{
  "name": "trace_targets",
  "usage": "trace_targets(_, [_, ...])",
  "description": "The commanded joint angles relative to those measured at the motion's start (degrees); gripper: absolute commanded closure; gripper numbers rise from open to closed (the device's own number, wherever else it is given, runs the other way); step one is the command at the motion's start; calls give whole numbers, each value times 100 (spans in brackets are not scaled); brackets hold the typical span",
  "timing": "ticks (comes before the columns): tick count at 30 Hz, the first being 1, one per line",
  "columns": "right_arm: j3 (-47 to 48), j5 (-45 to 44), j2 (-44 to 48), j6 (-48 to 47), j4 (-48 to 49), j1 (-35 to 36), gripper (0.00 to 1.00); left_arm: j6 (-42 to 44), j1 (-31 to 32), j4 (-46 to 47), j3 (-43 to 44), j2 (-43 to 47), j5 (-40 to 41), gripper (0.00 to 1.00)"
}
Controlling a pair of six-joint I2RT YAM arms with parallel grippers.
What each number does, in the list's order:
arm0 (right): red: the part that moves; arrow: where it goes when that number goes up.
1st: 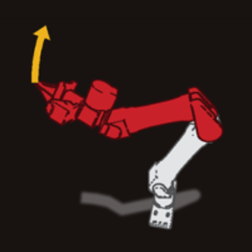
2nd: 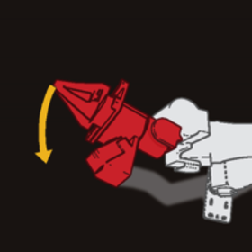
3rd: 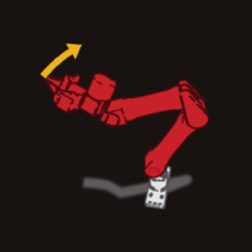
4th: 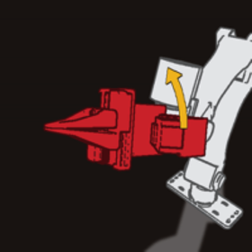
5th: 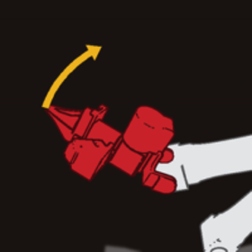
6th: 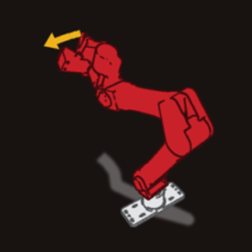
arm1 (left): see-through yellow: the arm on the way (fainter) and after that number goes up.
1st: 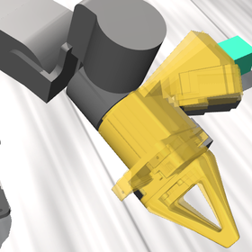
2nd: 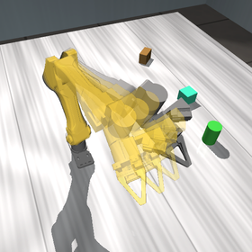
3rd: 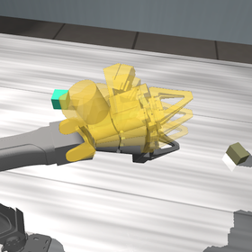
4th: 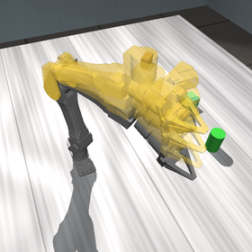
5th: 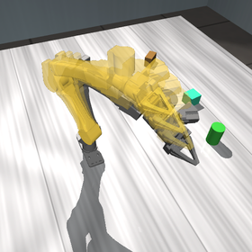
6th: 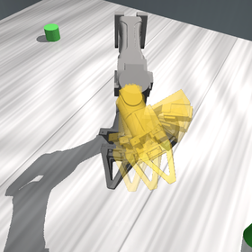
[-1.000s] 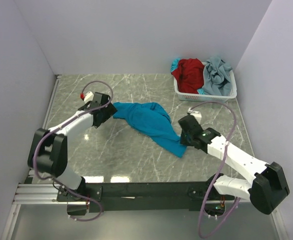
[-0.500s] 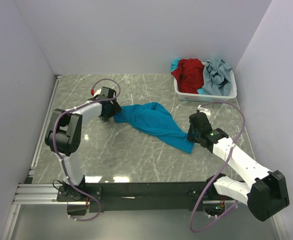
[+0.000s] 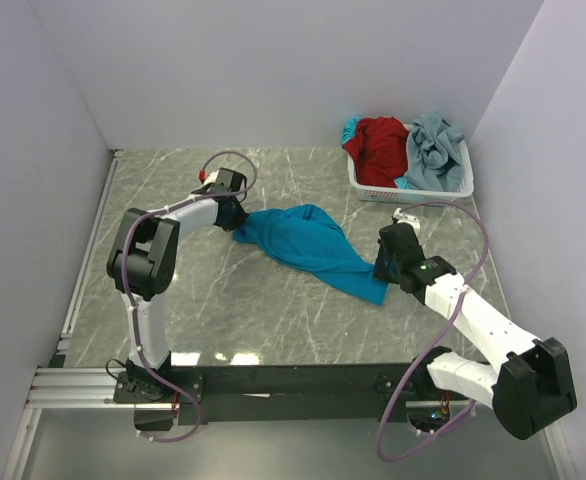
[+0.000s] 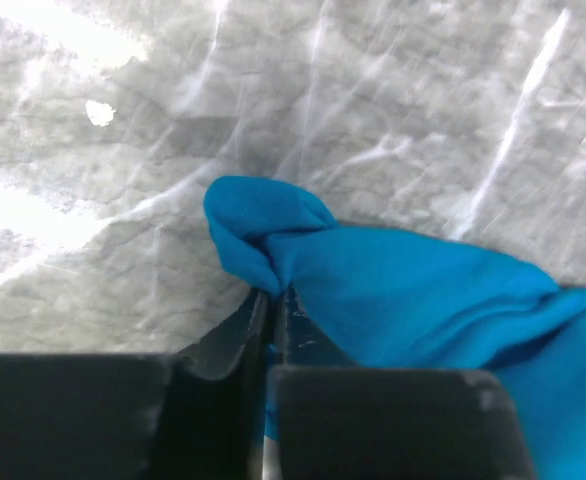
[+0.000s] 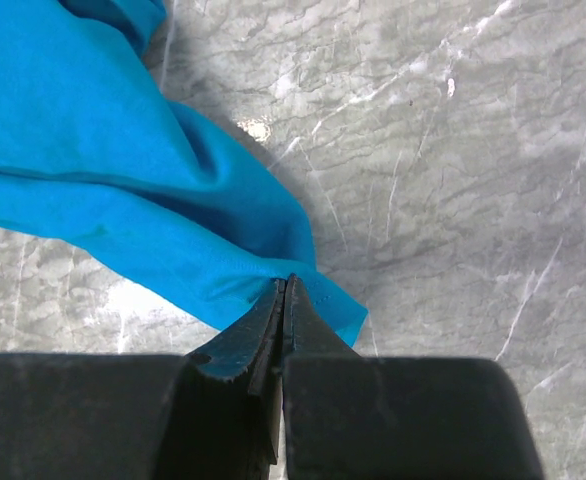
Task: Fold and stack the t-shirts
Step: Flatten the tshirt out
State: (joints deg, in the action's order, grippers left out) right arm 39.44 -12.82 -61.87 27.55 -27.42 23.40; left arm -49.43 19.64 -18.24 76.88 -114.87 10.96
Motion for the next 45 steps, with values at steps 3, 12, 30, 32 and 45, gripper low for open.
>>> trace_targets(3, [-15, -247, 227, -145, 228, -55, 100, -162, 40, -505, -6, 60, 397, 99])
trace_targets(12, [221, -133, 1008, -276, 562, -55, 100, -383, 233, -593, -621, 1868, 1671, 99])
trace_targets(30, [2198, 937, 2706, -804, 554, -11, 100, -349, 1007, -883, -262, 5938, 3219, 99])
trace_targets(32, [2645, 1079, 2732, -830, 518, -19, 100, -261, 1016, -918, -26, 6195, 3150, 99])
trace_targets(45, [4493, 3153, 3093, -778, 404, -28, 100, 512, 998, -444, 942, 7971, 1208, 99])
